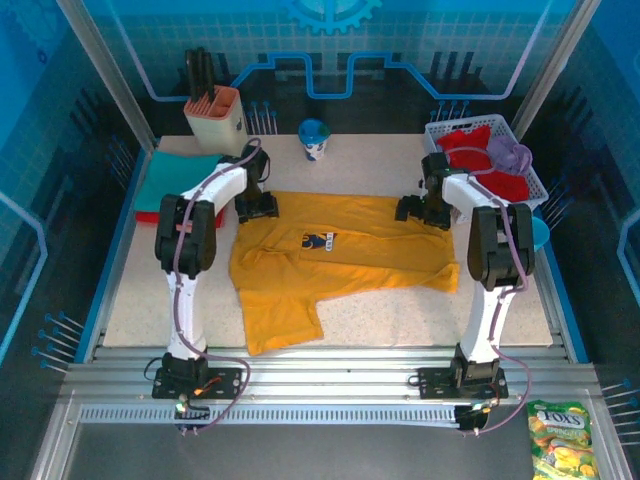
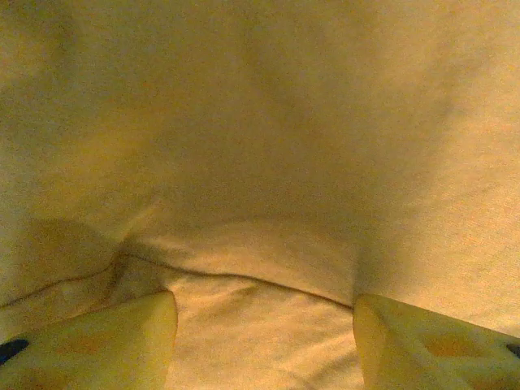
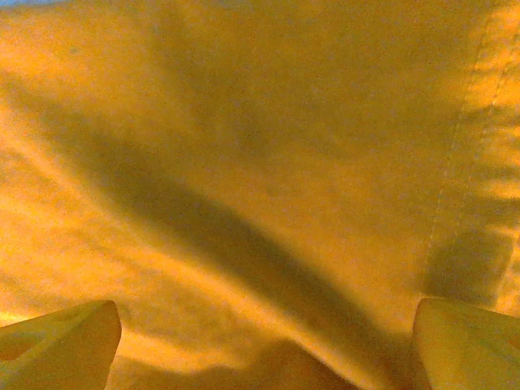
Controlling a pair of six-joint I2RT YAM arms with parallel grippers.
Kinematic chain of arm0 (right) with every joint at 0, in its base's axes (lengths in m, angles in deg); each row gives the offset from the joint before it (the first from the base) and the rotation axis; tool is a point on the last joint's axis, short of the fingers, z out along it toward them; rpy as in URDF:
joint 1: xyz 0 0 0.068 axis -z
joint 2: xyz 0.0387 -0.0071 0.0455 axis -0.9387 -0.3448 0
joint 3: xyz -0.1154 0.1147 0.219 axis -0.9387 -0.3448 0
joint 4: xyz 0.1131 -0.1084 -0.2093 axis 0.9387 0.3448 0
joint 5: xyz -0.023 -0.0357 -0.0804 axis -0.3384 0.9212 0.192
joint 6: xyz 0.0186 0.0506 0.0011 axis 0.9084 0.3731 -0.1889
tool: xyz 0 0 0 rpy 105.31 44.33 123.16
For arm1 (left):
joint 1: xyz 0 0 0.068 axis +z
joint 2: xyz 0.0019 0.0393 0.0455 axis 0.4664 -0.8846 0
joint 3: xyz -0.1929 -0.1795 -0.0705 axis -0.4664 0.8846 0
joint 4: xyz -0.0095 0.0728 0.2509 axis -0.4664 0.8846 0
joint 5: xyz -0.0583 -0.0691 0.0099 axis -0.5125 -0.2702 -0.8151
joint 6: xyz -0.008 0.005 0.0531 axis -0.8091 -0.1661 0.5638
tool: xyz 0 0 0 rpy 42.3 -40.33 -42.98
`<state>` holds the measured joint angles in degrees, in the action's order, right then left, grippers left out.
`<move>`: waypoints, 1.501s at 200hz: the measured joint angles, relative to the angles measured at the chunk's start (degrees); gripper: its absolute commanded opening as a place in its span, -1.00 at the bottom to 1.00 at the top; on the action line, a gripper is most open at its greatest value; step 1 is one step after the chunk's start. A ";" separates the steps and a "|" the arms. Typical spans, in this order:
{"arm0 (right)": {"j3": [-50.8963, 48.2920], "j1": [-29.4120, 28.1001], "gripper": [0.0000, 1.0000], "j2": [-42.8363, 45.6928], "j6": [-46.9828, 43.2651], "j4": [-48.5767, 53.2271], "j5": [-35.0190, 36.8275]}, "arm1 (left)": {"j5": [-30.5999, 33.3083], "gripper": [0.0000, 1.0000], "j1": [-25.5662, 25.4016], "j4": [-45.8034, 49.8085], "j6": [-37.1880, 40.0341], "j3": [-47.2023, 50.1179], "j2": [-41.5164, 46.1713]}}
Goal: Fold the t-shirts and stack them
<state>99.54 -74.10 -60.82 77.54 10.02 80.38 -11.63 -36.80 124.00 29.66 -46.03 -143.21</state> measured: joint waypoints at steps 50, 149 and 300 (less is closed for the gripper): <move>10.47 0.24 0.79 -8.00 -0.15 2.03 -0.46 | 0.37 0.11 0.61 6.38 0.04 -14.56 -9.05; 19.82 0.48 0.99 -12.87 -2.36 2.99 -1.97 | 0.02 0.34 2.69 11.85 0.17 -25.14 -13.77; -33.92 4.59 0.74 45.16 2.86 -2.36 0.31 | -4.44 0.26 -7.63 0.57 -15.37 53.46 58.66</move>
<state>65.62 -69.51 -15.66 80.41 7.66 80.68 -16.07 -44.43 124.57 14.30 7.44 -84.55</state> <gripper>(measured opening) 0.879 0.649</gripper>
